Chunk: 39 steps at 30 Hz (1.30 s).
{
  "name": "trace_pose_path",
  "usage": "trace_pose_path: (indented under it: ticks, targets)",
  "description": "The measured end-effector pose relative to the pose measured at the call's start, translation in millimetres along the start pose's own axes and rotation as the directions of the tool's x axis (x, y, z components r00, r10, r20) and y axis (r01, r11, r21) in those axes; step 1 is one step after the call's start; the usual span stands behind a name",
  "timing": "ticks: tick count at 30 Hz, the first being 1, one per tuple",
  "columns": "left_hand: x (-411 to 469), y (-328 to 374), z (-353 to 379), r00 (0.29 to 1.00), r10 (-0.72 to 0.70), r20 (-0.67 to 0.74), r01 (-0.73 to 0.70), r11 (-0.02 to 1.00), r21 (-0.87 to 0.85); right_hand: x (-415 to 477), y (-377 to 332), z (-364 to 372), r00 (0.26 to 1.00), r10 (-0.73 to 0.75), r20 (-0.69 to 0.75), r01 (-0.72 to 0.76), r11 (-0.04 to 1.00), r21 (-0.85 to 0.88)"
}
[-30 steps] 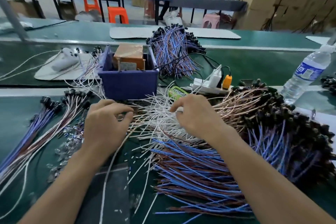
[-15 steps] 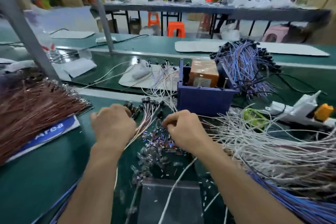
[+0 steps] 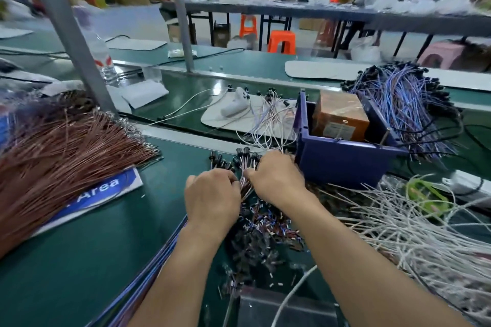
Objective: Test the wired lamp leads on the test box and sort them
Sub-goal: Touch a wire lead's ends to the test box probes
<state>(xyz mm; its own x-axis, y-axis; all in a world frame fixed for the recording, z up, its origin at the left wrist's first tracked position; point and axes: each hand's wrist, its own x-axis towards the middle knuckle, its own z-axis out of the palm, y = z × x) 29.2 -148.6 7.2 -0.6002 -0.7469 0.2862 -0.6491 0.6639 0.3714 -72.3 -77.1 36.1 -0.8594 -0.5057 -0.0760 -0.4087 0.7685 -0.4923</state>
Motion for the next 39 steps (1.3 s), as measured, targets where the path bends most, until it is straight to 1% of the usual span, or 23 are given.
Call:
trace_pose_path:
  ticks: [2, 5, 7, 9, 10, 11, 12, 13, 14, 15, 16, 17, 19, 24, 26, 28, 29, 30, 32, 33, 35, 37, 39]
  targets:
    - [2, 0, 0, 1.0, -0.003, -0.002, 0.003, 1.0, -0.028, 2, -4, 3, 1.0, 0.011, -0.006, -0.011, 0.999, -0.039]
    - [0, 0, -2, 1.0, -0.01, 0.01, 0.01, 0.998, -0.055, 1, -6, 3, 1.0, 0.006, 0.005, -0.006, 0.999, 0.038]
    - [-1, -2, -4, 1.0, -0.006, -0.007, 0.005, 0.997, -0.077, -4, -4, 0, 0.999, -0.024, -0.043, 0.029, 0.994, 0.11]
    - [0, -3, -7, 0.998, -0.019, -0.061, 0.006, 0.981, -0.194, -12, -1, -5, 0.989, -0.081, -0.12, 0.107, 0.967, 0.232]
    - [1, -2, -8, 0.998, -0.034, -0.056, 0.014, 0.947, -0.32, -18, 1, -8, 0.982, -0.119, -0.15, 0.158, 0.944, 0.289]
    - [3, 0, -10, 0.999, -0.043, 0.011, 0.043, 0.865, -0.499, -24, 2, -12, 0.971, -0.157, -0.179, 0.21, 0.92, 0.332]
    - [4, 3, -12, 0.991, -0.022, 0.129, 0.107, 0.706, -0.7, -31, 3, -16, 0.961, -0.182, -0.208, 0.249, 0.896, 0.367]
    - [3, 7, -15, 0.967, 0.045, 0.252, 0.196, 0.504, -0.841, -35, 4, -20, 0.954, -0.192, -0.232, 0.274, 0.872, 0.406]
    - [3, 9, -17, 0.935, 0.129, 0.329, 0.268, 0.349, -0.898, -40, 5, -24, 0.951, -0.19, -0.245, 0.286, 0.846, 0.451]
    - [2, 11, -19, 0.908, 0.215, 0.359, 0.3, 0.264, -0.917, -44, 7, -28, 0.951, -0.182, -0.251, 0.289, 0.816, 0.5]
    - [1, 11, -20, 0.887, 0.282, 0.365, 0.306, 0.233, -0.923, -49, 8, -31, 0.951, -0.172, -0.258, 0.29, 0.789, 0.542]
    - [0, 11, -21, 0.872, 0.33, 0.362, 0.3, 0.224, -0.927, -52, 11, -35, 0.947, -0.168, -0.275, 0.3, 0.768, 0.566]
    - [0, 9, -22, 0.841, 0.388, 0.377, 0.307, 0.23, -0.923, -61, 18, -43, 0.929, -0.162, -0.332, 0.339, 0.732, 0.591]
    - [-3, 3, -30, 0.751, 0.508, 0.422, 0.291, 0.319, -0.902, -84, 47, -63, 0.874, -0.134, -0.466, 0.427, 0.67, 0.607]
    - [-7, 6, -33, 0.725, 0.521, 0.45, 0.28, 0.375, -0.884, -94, 63, -69, 0.853, -0.095, -0.513, 0.446, 0.644, 0.622]
    - [-15, 17, -31, 0.74, 0.494, 0.455, 0.255, 0.42, -0.871, -104, 80, -73, 0.865, -0.085, -0.495, 0.43, 0.634, 0.643]
    - [-21, 25, -30, 0.76, 0.472, 0.446, 0.235, 0.44, -0.867, -107, 88, -75, 0.892, -0.096, -0.441, 0.4, 0.623, 0.672]
    - [-27, 33, -28, 0.779, 0.454, 0.433, 0.201, 0.473, -0.858, -111, 93, -76, 0.928, -0.111, -0.355, 0.348, 0.596, 0.724]
    - [-38, 44, -25, 0.794, 0.46, 0.399, 0.08, 0.571, -0.817, -115, 104, -73, 0.971, -0.143, -0.193, 0.24, 0.53, 0.813]
    - [-43, 48, -22, 0.797, 0.475, 0.374, 0.006, 0.613, -0.79, -116, 108, -72, 0.977, -0.143, -0.16, 0.211, 0.504, 0.837]
    - [-52, 52, -19, 0.828, 0.483, 0.287, -0.129, 0.661, -0.739, -118, 113, -71, 0.986, -0.078, -0.15, 0.169, 0.458, 0.873]
    - [-57, 53, -18, 0.866, 0.47, 0.174, -0.234, 0.686, -0.689, -117, 121, -69, 0.983, 0.05, -0.175, 0.139, 0.415, 0.899]
    - [-59, 54, -19, 0.89, 0.442, 0.108, -0.262, 0.691, -0.674, -117, 129, -73, 0.965, 0.156, -0.21, 0.146, 0.344, 0.928]
